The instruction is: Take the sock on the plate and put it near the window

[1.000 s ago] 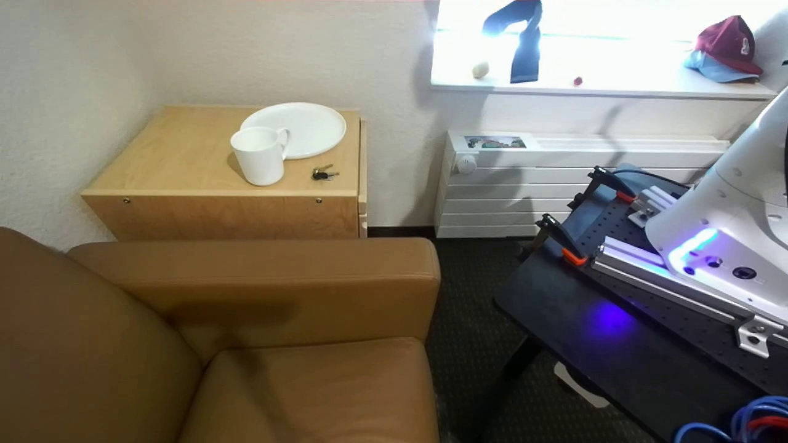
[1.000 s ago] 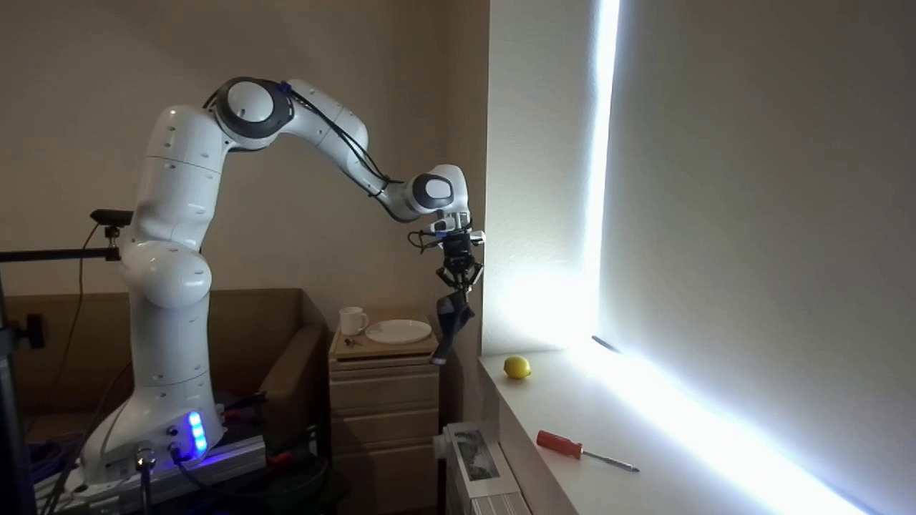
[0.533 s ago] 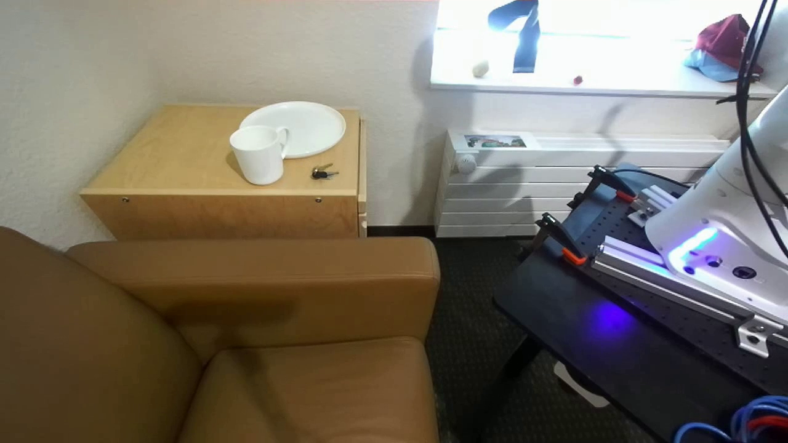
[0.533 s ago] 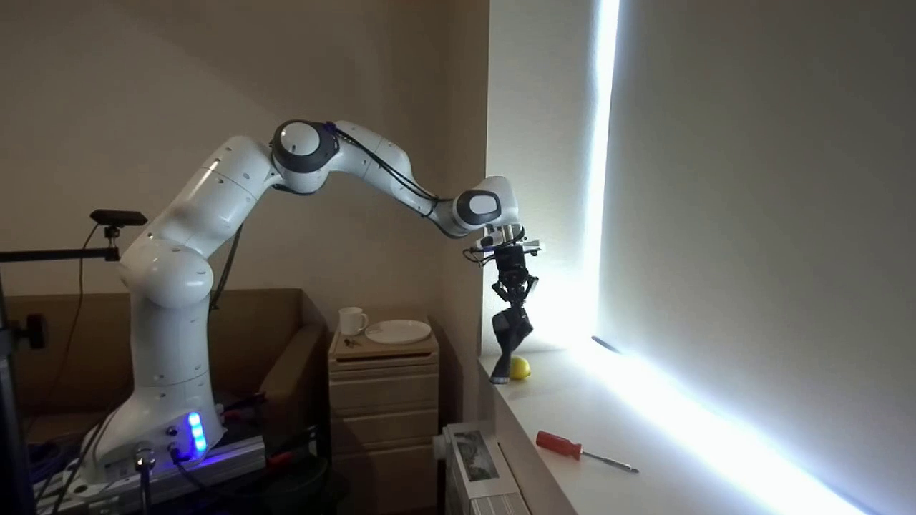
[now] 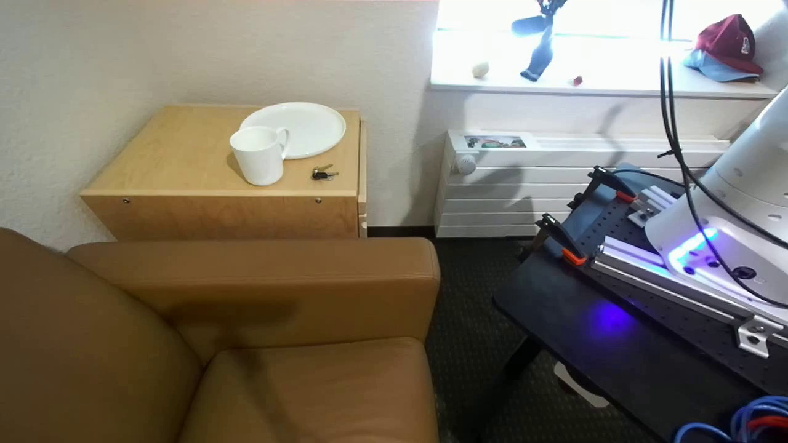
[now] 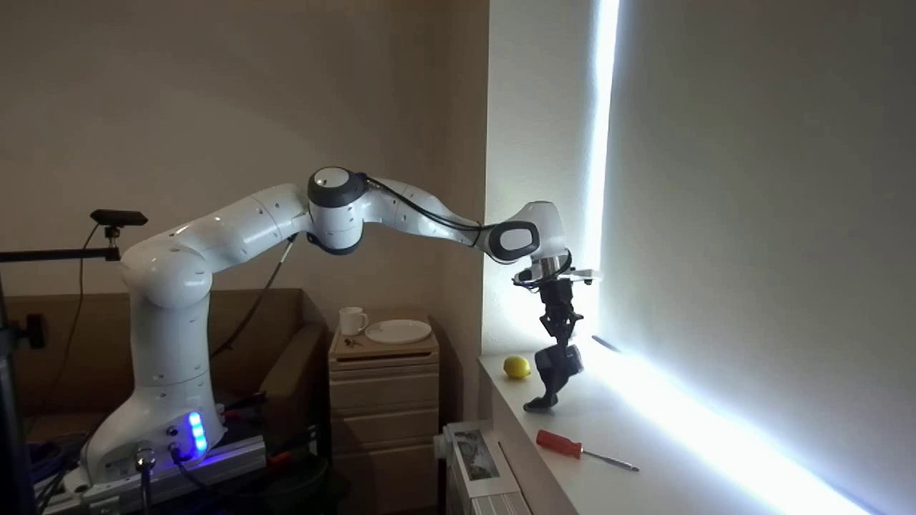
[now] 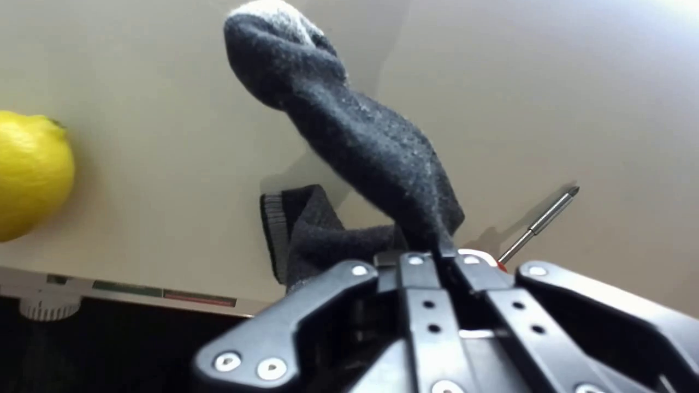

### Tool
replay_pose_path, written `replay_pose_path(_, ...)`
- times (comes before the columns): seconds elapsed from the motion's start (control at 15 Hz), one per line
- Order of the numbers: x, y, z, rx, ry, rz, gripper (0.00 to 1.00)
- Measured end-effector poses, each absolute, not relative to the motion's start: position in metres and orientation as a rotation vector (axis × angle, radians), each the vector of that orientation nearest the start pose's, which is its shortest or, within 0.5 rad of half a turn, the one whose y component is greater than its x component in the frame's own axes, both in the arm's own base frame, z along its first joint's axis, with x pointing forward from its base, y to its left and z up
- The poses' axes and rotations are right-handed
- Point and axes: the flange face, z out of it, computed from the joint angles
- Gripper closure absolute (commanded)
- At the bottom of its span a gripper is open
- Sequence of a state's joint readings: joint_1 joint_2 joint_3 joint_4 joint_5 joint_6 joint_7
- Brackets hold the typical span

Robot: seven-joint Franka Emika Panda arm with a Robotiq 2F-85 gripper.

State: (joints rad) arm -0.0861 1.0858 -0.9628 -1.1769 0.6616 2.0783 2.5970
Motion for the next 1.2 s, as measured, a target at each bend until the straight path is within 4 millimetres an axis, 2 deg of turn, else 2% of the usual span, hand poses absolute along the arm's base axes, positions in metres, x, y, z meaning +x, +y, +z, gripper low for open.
replay_pose_path(0.13,0.585,-0.499,0.272,0.723,2.983,-0.412,0.99)
replay_pose_path(0.27,0.569,-0.500,0.256,0.855,2.937,-0.364,0.99)
replay_pose_path(0.47,0.553,-0.476,0.245,1.015,2.872,-0.251,0.99)
replay_pose_path(0.67,0.535,-0.451,0.247,1.135,2.780,-0.142,0.99)
replay_pose_path(0.73,0.526,-0.448,0.247,1.168,2.743,-0.140,0.99)
replay_pose_path(0.93,0.490,-0.450,0.231,1.274,2.657,-0.209,0.99)
replay_pose_path(1.2,0.437,-0.470,0.214,1.407,2.525,-0.319,0.99)
